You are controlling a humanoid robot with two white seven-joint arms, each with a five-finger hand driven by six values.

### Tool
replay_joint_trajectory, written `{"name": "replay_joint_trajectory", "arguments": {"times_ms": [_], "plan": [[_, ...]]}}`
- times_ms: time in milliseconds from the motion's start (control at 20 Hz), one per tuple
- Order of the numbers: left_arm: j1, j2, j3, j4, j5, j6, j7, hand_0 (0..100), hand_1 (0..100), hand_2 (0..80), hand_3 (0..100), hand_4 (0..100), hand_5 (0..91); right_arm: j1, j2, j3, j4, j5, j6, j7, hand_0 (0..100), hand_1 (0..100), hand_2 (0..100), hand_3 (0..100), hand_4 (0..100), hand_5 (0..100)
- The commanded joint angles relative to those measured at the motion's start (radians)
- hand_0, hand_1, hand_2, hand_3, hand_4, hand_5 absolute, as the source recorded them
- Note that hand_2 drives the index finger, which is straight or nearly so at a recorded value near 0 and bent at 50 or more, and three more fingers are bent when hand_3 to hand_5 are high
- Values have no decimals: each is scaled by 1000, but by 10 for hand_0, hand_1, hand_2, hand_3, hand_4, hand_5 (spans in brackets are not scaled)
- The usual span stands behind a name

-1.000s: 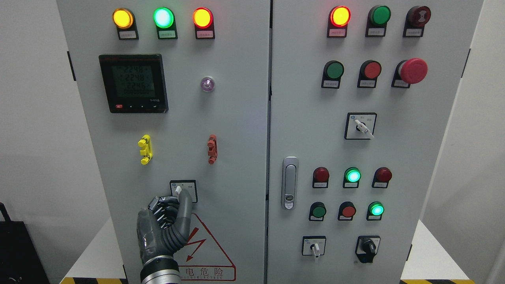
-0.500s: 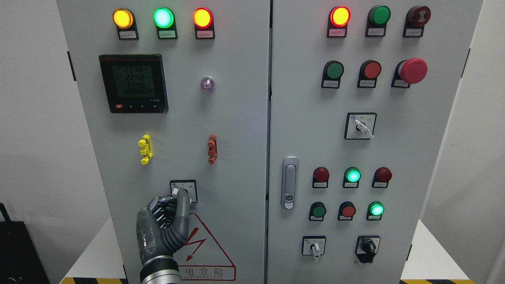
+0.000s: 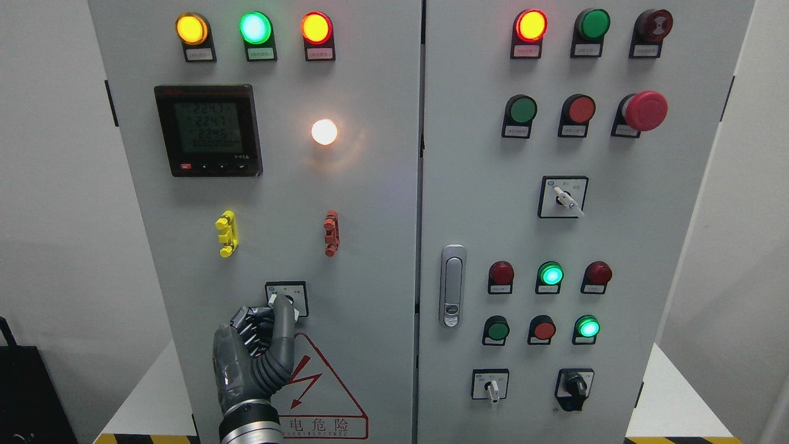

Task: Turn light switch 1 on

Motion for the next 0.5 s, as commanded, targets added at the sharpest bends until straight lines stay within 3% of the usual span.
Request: {"name": "replay_joint_trajectory", "arguments": {"times_ms": [0,450], "plan": [[0,0,0,1,0,1,-4,539,437,615,882,908,803,0,0,0,0,0,0,1,0,0,0,0,0,0],[0,0,0,1,0,1,-4,396,457,619,880,904,804,0,-1,0,0,0,0,1,0,0,0,0,0,0]]}}
